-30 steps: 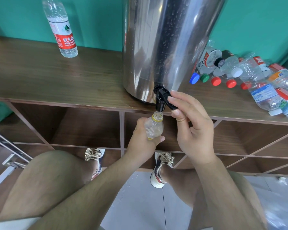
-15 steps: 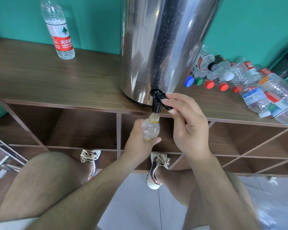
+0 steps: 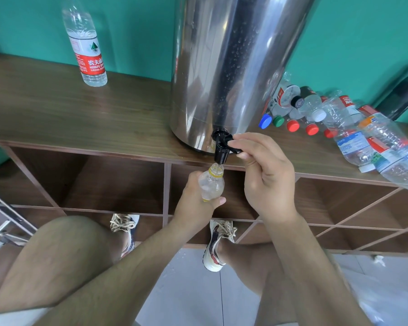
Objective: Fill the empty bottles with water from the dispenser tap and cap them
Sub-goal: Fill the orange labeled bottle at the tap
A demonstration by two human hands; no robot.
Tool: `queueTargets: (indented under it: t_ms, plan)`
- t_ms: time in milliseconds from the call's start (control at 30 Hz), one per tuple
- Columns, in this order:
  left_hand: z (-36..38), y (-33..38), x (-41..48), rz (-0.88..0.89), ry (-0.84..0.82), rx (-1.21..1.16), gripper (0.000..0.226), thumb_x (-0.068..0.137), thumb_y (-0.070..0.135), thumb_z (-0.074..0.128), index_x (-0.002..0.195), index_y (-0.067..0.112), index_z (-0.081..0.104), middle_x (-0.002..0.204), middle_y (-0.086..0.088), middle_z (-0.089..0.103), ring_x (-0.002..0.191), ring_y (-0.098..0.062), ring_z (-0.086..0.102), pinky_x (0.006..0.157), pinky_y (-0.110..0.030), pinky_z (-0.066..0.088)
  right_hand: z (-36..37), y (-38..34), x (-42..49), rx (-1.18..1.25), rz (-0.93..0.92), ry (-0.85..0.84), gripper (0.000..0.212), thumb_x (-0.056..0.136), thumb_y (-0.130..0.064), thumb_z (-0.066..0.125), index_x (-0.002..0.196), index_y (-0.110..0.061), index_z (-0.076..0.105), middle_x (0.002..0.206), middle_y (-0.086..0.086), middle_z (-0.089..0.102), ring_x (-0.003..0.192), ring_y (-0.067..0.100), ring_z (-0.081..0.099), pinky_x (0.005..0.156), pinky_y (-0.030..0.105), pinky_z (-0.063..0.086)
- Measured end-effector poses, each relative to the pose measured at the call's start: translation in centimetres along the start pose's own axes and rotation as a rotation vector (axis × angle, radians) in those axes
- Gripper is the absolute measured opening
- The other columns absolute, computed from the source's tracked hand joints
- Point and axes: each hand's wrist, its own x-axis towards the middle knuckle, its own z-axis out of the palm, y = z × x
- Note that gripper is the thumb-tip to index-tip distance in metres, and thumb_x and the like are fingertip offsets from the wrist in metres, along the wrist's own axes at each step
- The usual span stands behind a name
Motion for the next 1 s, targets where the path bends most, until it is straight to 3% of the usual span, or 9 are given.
queueTargets:
  t_ms: [167,267,433,567,733,867,1000]
  plan:
    - [-0.1,0.2,-0.2,-0.013,0.006,-0.004,0.063,0.083,0.016,0.084,0.128,0.028,0.042,0.12,0.007,0.058,0.112,-0.008,0.057,0.093,-0.02,0.043,-0.1,-0.9,2.7,-0.075,-0.005,-0.045,0.027,0.099,0.01,0.055,0.107,-0.004,0.076,0.1,0.004,0.071,0.093,0.017,0.065,0.085,0.028,0.052]
    - [-0.4,0.5,-0.3,-0.03,-0.014,0.01,0.065,0.083,0.02,0.084,0.131,0.03,0.04,0.122,0.01,0.057,0.114,-0.005,0.055,0.093,-0.021,0.043,0.2,-1.4,5.2,-0.08,0.061,-0.122,0.016,0.103,-0.007,0.059,0.103,-0.008,0.076,0.088,0.004,0.07,0.086,0.021,0.063,0.08,0.039,0.051]
    - [-0.5,0.7,-0.4,-0.022,-0.026,0.0,0.063,0.084,0.019,0.084,0.128,0.032,0.041,0.119,0.012,0.057,0.112,-0.003,0.056,0.087,-0.014,0.041,-1.6,-0.3,4.6,-0.028,0.285,-0.046,0.025,0.108,-0.036,0.053,0.12,-0.022,0.071,0.106,-0.01,0.074,0.098,0.01,0.068,0.087,0.023,0.051]
    - [-0.4,0.8,-0.3,-0.007,-0.029,0.009,0.062,0.084,0.019,0.084,0.126,0.032,0.041,0.12,0.01,0.058,0.113,-0.004,0.057,0.093,-0.021,0.046,-2.6,4.5,2.5,-0.308,0.59,-0.2,0.026,0.106,-0.034,0.056,0.125,-0.019,0.065,0.119,-0.001,0.067,0.111,0.014,0.061,0.097,0.027,0.044]
    - [-0.5,1.1,-0.4,-0.009,-0.028,0.002,0.061,0.084,0.019,0.084,0.125,0.032,0.041,0.12,0.011,0.059,0.112,-0.002,0.058,0.09,-0.019,0.045,-1.3,7.6,1.0,-0.458,0.731,-0.442,0.057,0.097,-0.042,0.069,0.143,-0.013,0.054,0.135,0.011,0.06,0.126,0.033,0.055,0.11,0.046,0.044]
    - [-0.5,1.1,-0.4,-0.014,-0.039,0.004,0.06,0.084,0.018,0.084,0.125,0.032,0.042,0.118,0.014,0.06,0.111,0.001,0.057,0.086,-0.014,0.042,-0.9,8.3,1.5,-0.463,0.742,-0.406,0.044,0.1,-0.029,0.067,0.14,-0.012,0.059,0.132,0.012,0.06,0.12,0.034,0.058,0.105,0.044,0.047]
    - [-0.7,1.2,-0.5,-0.014,-0.04,0.007,0.06,0.084,0.018,0.084,0.124,0.033,0.042,0.118,0.015,0.059,0.111,0.003,0.056,0.087,-0.013,0.042,-1.1,7.3,1.1,-0.383,0.673,-0.376,0.036,0.102,-0.02,0.062,0.138,-0.015,0.063,0.12,0.009,0.056,0.103,0.021,0.058,0.099,0.028,0.042]
